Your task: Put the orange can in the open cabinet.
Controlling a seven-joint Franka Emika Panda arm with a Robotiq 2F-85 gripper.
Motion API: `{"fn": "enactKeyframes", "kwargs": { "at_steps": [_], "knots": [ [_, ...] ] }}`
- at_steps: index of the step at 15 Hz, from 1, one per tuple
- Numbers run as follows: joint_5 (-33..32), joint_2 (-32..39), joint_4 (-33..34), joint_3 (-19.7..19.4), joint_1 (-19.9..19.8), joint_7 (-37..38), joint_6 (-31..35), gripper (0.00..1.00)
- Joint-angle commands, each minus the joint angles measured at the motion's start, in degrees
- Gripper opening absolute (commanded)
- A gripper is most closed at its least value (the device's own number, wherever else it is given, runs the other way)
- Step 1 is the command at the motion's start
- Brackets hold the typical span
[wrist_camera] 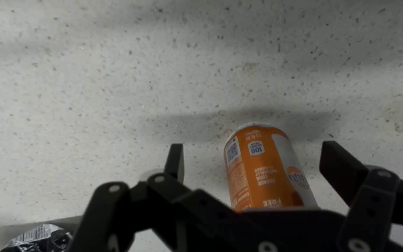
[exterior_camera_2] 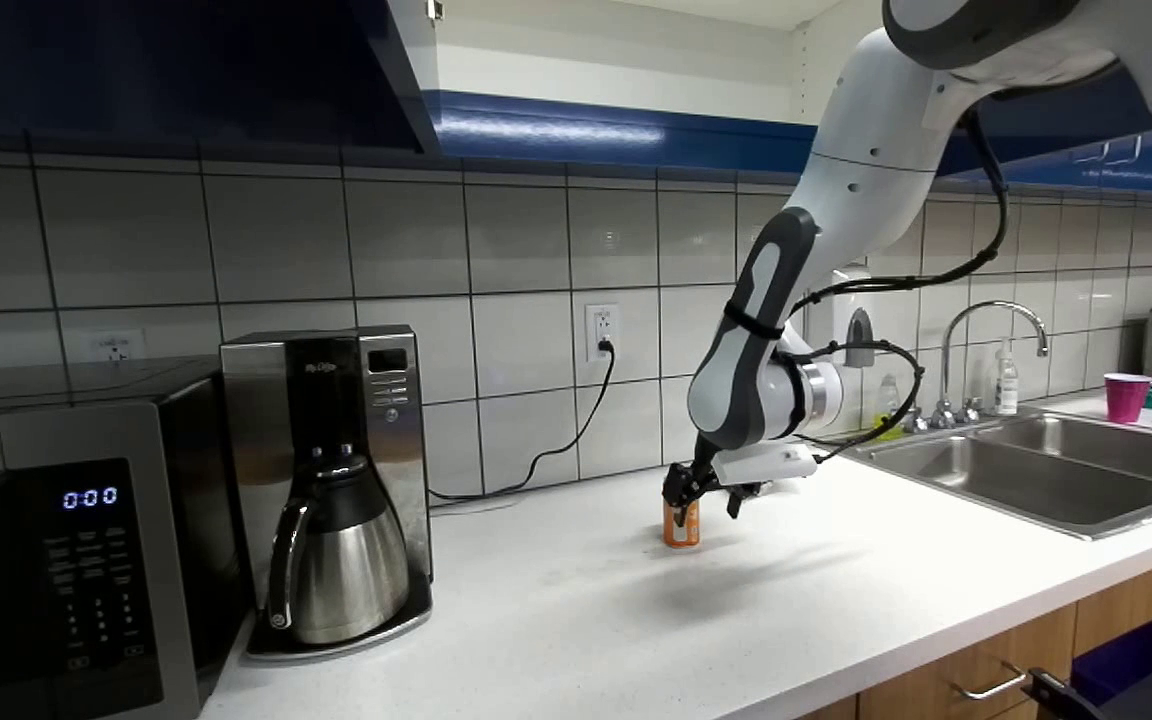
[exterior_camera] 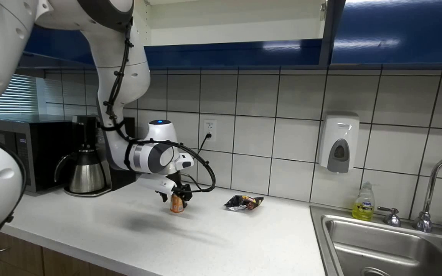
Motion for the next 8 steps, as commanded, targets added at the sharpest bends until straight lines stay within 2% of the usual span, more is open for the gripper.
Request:
{"fn": "enactKeyframes", "kwargs": {
  "at_steps": [1, 8],
  "knots": [
    [0.8, 1.6, 1.9, 1.2, -0.6, -0.4, 1.8, 1.0],
    [0.8, 3.4, 3.9, 1.5, -0.6, -0.3, 3.6, 1.0]
  ]
}}
